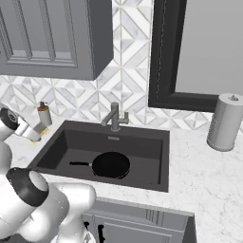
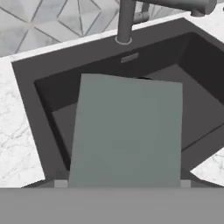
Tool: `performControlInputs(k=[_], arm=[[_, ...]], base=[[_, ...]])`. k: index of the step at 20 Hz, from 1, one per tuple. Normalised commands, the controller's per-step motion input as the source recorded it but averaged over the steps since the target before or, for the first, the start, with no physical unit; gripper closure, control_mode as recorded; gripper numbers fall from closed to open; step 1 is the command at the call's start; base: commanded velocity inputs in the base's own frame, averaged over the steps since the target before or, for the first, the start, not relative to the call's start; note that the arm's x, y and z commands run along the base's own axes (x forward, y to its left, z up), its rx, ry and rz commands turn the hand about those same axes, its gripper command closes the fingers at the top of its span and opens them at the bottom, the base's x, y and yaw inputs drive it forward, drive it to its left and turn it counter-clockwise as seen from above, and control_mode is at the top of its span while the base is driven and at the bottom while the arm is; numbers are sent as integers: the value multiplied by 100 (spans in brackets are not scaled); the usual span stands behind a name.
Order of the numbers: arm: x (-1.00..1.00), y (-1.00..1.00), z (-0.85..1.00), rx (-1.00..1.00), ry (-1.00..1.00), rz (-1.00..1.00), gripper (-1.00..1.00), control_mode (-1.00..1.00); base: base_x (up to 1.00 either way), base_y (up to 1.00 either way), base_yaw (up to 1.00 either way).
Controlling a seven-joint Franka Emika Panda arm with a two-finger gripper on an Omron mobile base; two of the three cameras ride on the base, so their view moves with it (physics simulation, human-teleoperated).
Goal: Pick the pan and sponge and place them into the sink. Then turn on the water.
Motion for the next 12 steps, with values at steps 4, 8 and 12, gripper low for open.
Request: performControlInputs(k=[4,8,12], arm=[[-4,-95,13,6,-4,-23,100,-100],[0,-85,13,14,3,-10,100,-100],[24,-39,-5,5,13,-3,100,-100]], base=[[0,0,0],[0,0,0],[0,0,0]])
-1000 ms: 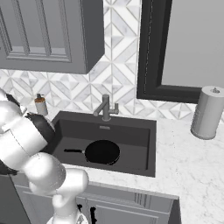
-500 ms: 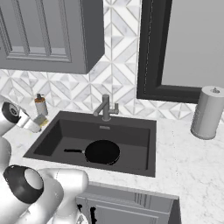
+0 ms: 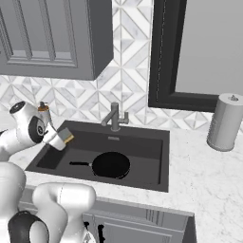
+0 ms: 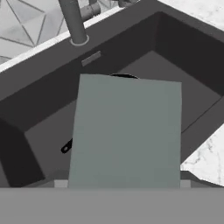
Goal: Pick the pan and sponge and place them into the sink. Then turn on the water.
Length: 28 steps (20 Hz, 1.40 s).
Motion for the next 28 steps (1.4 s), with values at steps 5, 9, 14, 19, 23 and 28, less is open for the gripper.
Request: performControlInputs(k=[5,9,14,19,23,28], arm=[[51,-6,-28,0,11,-12,100,-100],[65,-3,-37,0,19,-13,100,-100],[62,-4,-44,0,22,-11,100,-100],[41,0,-55,-10,10,-14,100,-100],[41,-4,-58,-12,0,-12,100,-100],[36,-27,-47,0,0,-8,100,-100]], base=[[0,0,0],[0,0,0],[0,0,0],[0,0,0],[0,0,0],[0,0,0]])
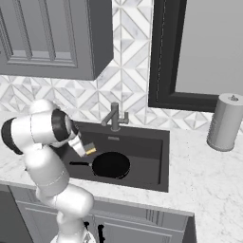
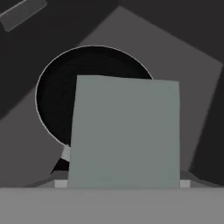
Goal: Pick the pan and sponge and place them into the sink. Then turn on the water.
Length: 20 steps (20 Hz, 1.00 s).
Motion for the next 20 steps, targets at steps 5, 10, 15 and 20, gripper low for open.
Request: performControlInputs(k=[5,10,15,20], arm=[[36,-15,-51,-2,1,-4,100,-100],[39,-1,-66,-5,0,0,100,-100],[30,-7,-54,-1,0,0,100,-100],[29,-21,-41,0,0,0,100,-100]], base=[[0,0,0],[0,0,0],[0,0,0],[0,0,0]])
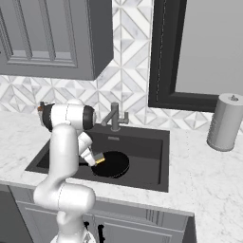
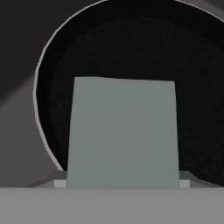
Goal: Pick the pan and sponge and place them into the sink. Then turn on the water.
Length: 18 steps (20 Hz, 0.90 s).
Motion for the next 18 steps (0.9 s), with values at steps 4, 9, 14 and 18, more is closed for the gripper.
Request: performControlInputs(k=[4,9,14,18], arm=[[25,-24,-46,0,0,0,100,-100],[8,-23,-43,0,0,0,100,-100],[-3,-33,-15,0,-8,-4,-100,-100],[-13,-21,0,0,-16,-12,-100,-100]], base=[[0,0,0],[0,0,0],[0,0,0],[0,0,0]])
